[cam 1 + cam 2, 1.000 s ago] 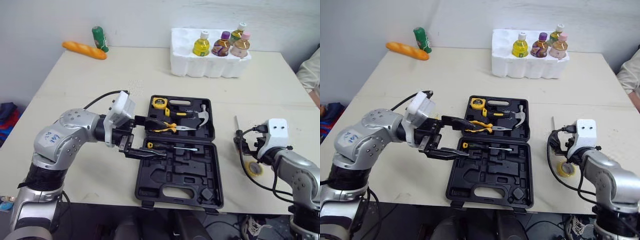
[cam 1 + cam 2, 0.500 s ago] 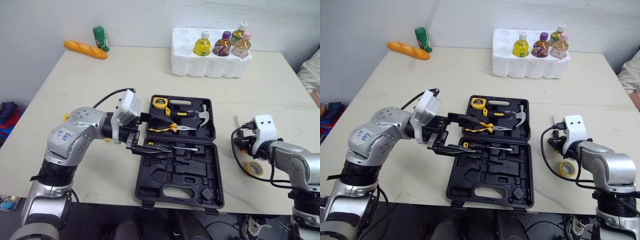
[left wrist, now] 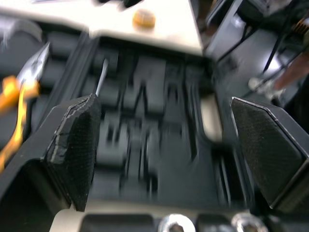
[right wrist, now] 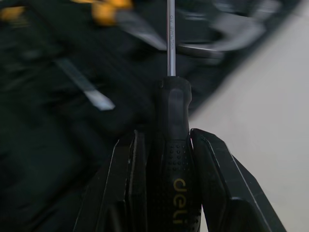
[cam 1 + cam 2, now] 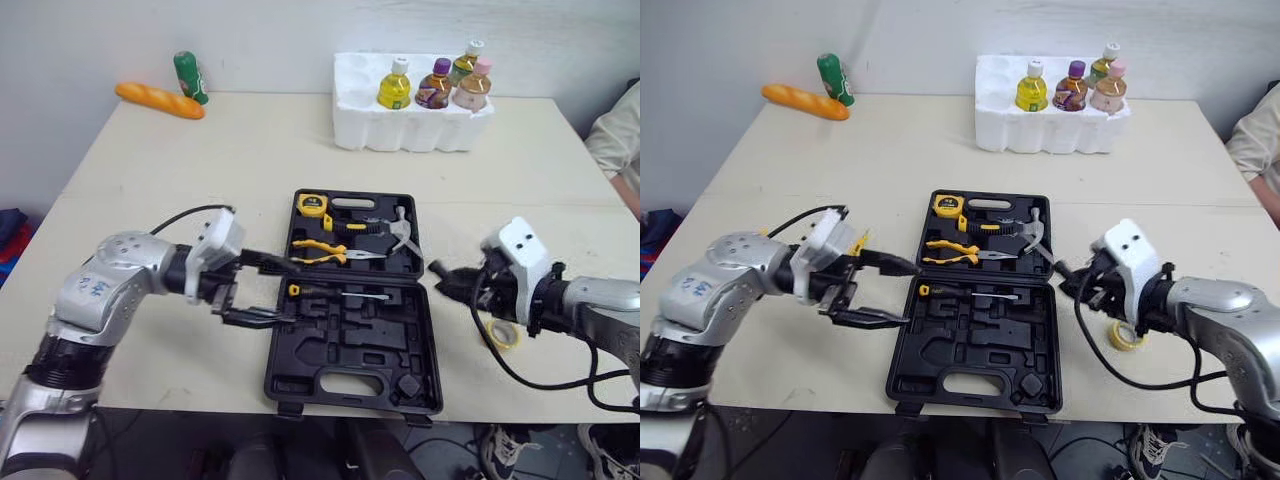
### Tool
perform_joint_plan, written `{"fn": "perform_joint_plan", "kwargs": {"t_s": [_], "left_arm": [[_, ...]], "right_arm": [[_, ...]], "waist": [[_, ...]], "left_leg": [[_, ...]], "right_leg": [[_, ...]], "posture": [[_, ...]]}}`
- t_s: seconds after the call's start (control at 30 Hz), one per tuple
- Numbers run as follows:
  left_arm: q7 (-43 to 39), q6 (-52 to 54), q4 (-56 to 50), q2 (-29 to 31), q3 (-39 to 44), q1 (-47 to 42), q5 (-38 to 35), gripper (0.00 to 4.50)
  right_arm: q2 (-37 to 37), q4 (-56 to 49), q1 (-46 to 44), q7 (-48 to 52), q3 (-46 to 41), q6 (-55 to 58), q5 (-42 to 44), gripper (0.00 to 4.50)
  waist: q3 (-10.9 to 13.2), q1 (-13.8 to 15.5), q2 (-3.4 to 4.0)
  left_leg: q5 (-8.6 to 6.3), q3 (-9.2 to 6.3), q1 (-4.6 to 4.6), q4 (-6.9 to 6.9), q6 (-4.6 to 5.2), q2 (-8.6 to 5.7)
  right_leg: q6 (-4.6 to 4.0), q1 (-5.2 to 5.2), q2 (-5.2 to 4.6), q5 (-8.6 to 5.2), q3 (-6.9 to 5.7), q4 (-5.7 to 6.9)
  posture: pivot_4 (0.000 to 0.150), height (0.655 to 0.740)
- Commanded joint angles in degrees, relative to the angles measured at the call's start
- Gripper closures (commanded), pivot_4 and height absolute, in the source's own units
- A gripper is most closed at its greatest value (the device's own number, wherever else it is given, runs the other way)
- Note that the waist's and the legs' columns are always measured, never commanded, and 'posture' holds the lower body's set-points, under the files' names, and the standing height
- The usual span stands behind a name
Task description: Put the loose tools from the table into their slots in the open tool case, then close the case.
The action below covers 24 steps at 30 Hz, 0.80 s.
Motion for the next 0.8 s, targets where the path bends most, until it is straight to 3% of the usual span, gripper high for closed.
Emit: {"fn": "perform_joint_plan", "kwargs": {"t_s": [0.03, 0.33, 0.8], "left_arm": [[-3.27, -5.55, 1.59, 2.19, -0.80, 0.56, 4.38, 0.00], [-1.39, -5.43, 0.54, -0.68, -0.97, 0.55, 5.57, 0.00], [0.46, -5.69, 0.07, -2.62, -1.49, 0.38, 6.38, 0.00]], "right_arm": [[-4.34, -2.23, -3.82, 7.87, 8.50, -4.90, -1.29, 3.51], [-5.25, 5.40, -17.47, 12.68, 30.20, -10.52, -15.67, 3.51], [-0.77, 12.33, -24.40, 18.03, 38.57, -17.09, -26.67, 3.51]], "waist": [[0.03, -0.08, -0.05], [0.14, -0.23, -0.25], [0.14, -0.43, -0.25]], "left_leg": [[-0.02, 0.00, 0.00, 0.04, 0.05, -0.01], [-0.11, 0.07, -0.19, 0.13, 0.26, -0.06], [-0.13, 0.17, -0.15, 0.41, 0.23, 0.00]], "right_leg": [[0.00, 0.01, -0.02, 0.00, 0.00, 0.00], [0.00, -0.17, -0.13, 0.00, 0.02, -0.02], [-0.06, -0.18, -0.13, -0.01, 0.01, 0.24]], "posture": [[0.150, 0.7339], [0.150, 0.7339], [0.150, 0.7339]]}}
